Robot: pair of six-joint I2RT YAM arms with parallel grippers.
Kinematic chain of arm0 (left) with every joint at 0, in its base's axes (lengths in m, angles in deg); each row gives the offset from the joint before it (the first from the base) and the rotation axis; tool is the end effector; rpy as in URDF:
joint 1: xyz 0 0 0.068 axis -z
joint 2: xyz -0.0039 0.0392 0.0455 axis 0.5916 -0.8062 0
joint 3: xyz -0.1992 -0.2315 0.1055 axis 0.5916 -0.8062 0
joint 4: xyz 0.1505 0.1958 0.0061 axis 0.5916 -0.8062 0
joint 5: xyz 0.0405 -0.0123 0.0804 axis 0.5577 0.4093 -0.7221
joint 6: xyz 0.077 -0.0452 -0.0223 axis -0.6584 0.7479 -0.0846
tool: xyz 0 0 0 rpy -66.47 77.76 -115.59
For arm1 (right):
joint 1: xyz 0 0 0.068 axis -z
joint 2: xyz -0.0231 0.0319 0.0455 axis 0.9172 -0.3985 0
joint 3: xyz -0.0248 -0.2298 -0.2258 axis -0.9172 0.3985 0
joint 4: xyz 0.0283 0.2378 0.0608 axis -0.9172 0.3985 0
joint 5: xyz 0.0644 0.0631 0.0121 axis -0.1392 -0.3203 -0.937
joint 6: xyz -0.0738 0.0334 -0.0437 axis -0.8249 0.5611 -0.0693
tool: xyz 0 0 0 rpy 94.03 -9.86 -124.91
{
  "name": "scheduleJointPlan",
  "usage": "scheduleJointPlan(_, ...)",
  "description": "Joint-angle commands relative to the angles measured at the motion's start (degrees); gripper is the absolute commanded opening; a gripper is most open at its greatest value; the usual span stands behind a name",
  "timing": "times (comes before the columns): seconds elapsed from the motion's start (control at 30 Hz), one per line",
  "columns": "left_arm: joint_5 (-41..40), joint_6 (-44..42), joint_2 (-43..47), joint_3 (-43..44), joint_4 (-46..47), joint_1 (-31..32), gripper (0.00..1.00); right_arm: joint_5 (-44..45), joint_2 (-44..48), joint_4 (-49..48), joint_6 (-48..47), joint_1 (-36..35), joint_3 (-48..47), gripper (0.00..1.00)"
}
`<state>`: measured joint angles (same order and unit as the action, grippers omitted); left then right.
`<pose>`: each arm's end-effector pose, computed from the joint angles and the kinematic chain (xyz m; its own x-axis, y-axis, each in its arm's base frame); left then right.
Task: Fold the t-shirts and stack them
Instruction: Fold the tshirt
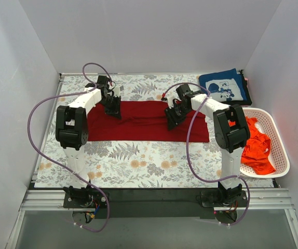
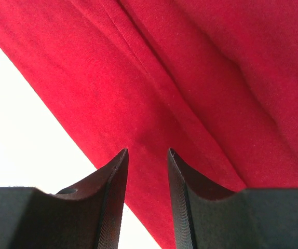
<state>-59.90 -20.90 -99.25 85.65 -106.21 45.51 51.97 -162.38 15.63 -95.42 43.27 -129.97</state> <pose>0.4292 -0.1026 0.1949 -0.9295 -0.3687 0.0119 -0.3342 0.8280 -0.4503 0.3920 0.2086 0.1862 -0.6878 -0.5573 -0.4652 -0.7151 0.6302 0.3024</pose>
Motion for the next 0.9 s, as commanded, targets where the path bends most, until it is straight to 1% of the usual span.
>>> scheduleJointPlan(0.0,-1.2,-1.3,-0.6,4.7,-0.2,0.3,0.0,-1.6,-0.2,0.5,-0.8,0.4,0.5,0.41)
scheduleJointPlan(0.3,-3.3,-4.5,-6.9,16.5,-0.5,1.6,0.0,-2.2,-0.1,0.6,-0.8,0.4,0.8,0.41)
scheduleJointPlan(0.47,-5.3,-7.6,-9.6,20.2,1.5,3.2,0.0,-2.7,-0.1,0.6,-0.8,0.4,0.8,0.41)
scheduleJointPlan(0.5,-6.2,-9.4,-9.6,20.6,1.9,4.1,0.01,-2.8,-0.2,0.6,-0.6,0.4,0.7,0.41)
scheduleJointPlan(0.53,-6.4,-10.6,-9.7,20.5,2.7,4.6,0.03,-2.9,-0.3,0.7,-0.6,0.5,0.6,0.41)
scheduleJointPlan(0.57,-6.3,-11.8,-9.4,20.3,2.9,5.0,0.08,-2.9,-0.3,0.6,-0.6,0.4,0.5,0.41)
scheduleJointPlan(0.67,-5.8,-17.5,-7.7,17.6,4.6,7.1,0.16,-2.9,-0.6,0.9,-0.6,0.4,0.3,0.41)
scheduleJointPlan(0.7,-5.2,-19.6,-7.0,16.7,5.0,8.2,0.17,-2.8,-0.9,0.8,-0.3,0.4,0.0,0.41)
scheduleJointPlan(0.73,-5.1,-22.3,-6.1,13.8,6.7,8.6,0.18,-2.9,-1.0,1.0,-0.2,0.5,-0.1,0.41)
scheduleJointPlan(0.87,-4.0,-25.6,-1.2,8.0,12.6,9.7,0.18,-3.3,-1.3,1.1,0.1,0.4,-0.5,0.41)
